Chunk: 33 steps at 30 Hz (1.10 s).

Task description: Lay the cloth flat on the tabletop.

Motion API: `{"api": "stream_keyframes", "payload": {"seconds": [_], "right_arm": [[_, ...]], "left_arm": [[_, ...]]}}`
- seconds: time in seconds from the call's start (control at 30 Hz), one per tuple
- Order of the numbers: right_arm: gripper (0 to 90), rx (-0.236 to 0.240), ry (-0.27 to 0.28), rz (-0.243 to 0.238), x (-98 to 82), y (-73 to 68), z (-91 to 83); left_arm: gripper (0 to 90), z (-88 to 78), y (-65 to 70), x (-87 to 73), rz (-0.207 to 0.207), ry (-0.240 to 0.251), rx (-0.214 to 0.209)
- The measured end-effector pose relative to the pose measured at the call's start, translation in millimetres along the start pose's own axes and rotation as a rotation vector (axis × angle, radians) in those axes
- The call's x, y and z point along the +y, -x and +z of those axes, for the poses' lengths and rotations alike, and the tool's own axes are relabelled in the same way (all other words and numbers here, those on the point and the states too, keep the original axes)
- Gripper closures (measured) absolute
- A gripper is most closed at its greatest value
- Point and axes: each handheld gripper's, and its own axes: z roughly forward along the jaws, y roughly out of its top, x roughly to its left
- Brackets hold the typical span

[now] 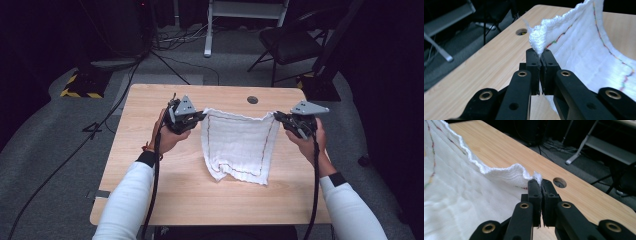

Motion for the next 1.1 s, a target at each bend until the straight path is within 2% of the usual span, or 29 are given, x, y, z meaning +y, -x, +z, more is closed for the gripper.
{"api": "stream_keyframes", "payload": {"seconds": [0.1, 0.17, 0.2, 0.27, 0.3, 0.37, 0.4, 0.43, 0.47, 0.5, 0.57, 0.63, 0.67, 0.77, 0.8, 0.83, 0.97, 1.03, 1.1], "right_arm": [[87.5, -0.024, -0.023, 0.02, 3.2, 9.0, 21.8], [87.5, -0.04, -0.041, 0.014, 5.3, 12.8, 33.4], [87.4, -0.052, -0.046, 0.016, 6.0, 14.5, 39.7], [87.3, -0.067, -0.068, 0.01, 7.5, 17.0, 53.9], [86.8, -0.076, -0.077, 0.011, 7.7, 18.2, 59.7], [80.6, -0.109, -0.081, 0.004, 6.2, 19.6, 68.2], [69.9, -0.143, -0.089, -0.003, 4.2, 20.6, 73.1], [64.8, -0.183, -0.112, -0.001, 0.8, 22.3, 78.8], [64.2, -0.184, -0.13, 0.01, -2.0, 23.9, 81.2], [61.5, -0.175, -0.139, 0.022, -3.9, 24.8, 82.1], [56.7, -0.158, -0.153, 0.051, -8.1, 26.1, 81.5], [55.2, -0.127, -0.144, 0.051, -13.2, 24.2, 78.1], [53.5, -0.118, -0.142, 0.046, -16.0, 21.6, 76.7], [49.5, -0.042, -0.135, 0.05, -25.9, 12.8, 70.7], [47.3, -0.007, -0.145, 0.043, -34.1, 5.1, 67.0], [47.3, -0.007, -0.145, 0.043, -34.1, 5.1, 67.0], [44.4, 0.063, -0.173, 0.034, -51.4, -8.5, 58.4], [43.3, 0.1, -0.182, 0.039, -60.3, -14.9, 52.5], [41.7, 0.125, -0.199, 0.019, -69.9, -22.2, 47.0]], "left_arm": [[85.9, 20.1, -10.8, -4.4, -0.03, -0.031, 0.03], [85.7, 30.7, -16.3, -6.5, -0.037, -0.054, 0.044], [85.3, 36.9, -19.6, -8.0, -0.053, -0.064, 0.057], [84.1, 50.0, -26.8, -11.4, -0.061, -0.107, 0.086], [83.0, 56.3, -28.9, -13.6, -0.058, -0.129, 0.116], [78.0, 66.6, -33.1, -18.2, -0.081, -0.166, 0.16], [73.5, 71.7, -36.3, -21.5, -0.099, -0.183, 0.171], [69.9, 74.4, -37.2, -24.3, -0.121, -0.191, 0.174], [68.0, 76.0, -37.4, -26.3, -0.136, -0.193, 0.164], [65.8, 77.2, -36.7, -28.7, -0.145, -0.197, 0.143], [57.6, 79.8, -32.6, -33.8, -0.134, -0.224, 0.1], [49.2, 81.0, -26.5, -38.5, -0.118, -0.255, 0.109], [45.8, 79.9, -24.1, -41.5, -0.126, -0.256, 0.092], [34.3, 75.3, -16.1, -47.0, -0.125, -0.272, 0.057], [27.8, 73.1, -12.0, -48.6, -0.12, -0.285, 0.04], [27.8, 70.7, -7.3, -50.8, -0.115, -0.284, 0.022], [23.8, 60.3, 13.5, -60.5, -0.081, -0.298, -0.033], [23.4, 53.8, 24.3, -65.6, -0.075, -0.299, -0.056], [22.7, 48.1, 32.7, -70.3, -0.078, -0.285, -0.088]]}}
